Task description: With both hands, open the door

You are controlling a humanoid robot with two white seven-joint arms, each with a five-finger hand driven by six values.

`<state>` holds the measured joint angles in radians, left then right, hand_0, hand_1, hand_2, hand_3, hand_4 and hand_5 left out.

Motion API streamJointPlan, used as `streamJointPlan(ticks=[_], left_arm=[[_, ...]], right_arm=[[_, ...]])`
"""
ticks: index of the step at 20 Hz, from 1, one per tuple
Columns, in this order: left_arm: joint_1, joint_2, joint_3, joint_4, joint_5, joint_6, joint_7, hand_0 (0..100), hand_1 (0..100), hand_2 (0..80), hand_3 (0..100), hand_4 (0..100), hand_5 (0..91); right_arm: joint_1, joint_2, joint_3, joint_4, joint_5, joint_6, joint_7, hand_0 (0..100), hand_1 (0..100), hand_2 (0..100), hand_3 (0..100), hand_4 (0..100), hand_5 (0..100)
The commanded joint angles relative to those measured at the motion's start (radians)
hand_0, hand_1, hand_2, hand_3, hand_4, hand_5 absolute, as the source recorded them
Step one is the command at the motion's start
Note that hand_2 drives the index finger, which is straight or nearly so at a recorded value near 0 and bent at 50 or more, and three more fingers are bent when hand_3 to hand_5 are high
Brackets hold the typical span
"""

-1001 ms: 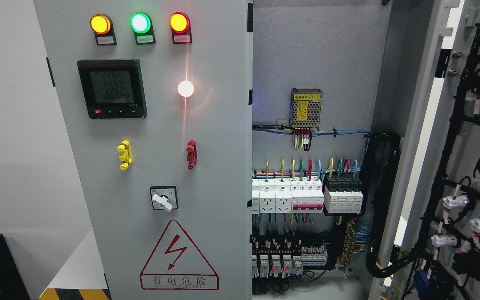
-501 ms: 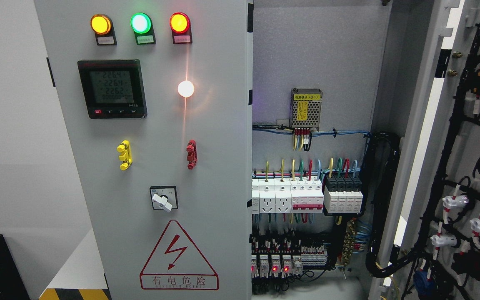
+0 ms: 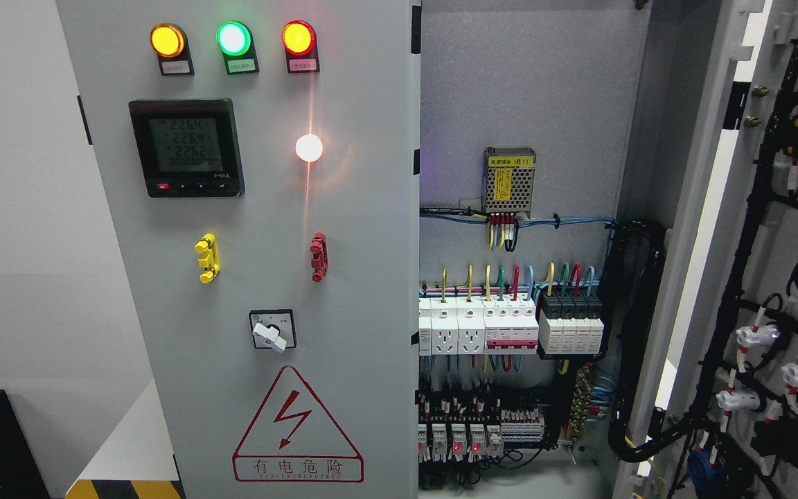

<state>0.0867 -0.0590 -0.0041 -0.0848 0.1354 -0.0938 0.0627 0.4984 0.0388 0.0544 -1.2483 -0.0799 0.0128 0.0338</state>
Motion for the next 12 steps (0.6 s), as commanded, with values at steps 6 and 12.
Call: streamJointPlan(ticks=[6,12], left_arm=[[-0.002,-0.033,-0.030,0.000,0.000,0.002,0.002,0,0,0.0,0,0,0.0],[-0.004,-0.033,-0.030,0.002,0.000,0.003,0.002,0,0,0.0,0,0,0.0]], right_arm=[[0.028,-0.026,0.105,-0.713,0.000,-0.002,-0.002,19,0,0,0,0,0],[0.002,-0.040,0.108,-0.833,0.000,-0.141,-0.005,19,0,0,0,0,0]])
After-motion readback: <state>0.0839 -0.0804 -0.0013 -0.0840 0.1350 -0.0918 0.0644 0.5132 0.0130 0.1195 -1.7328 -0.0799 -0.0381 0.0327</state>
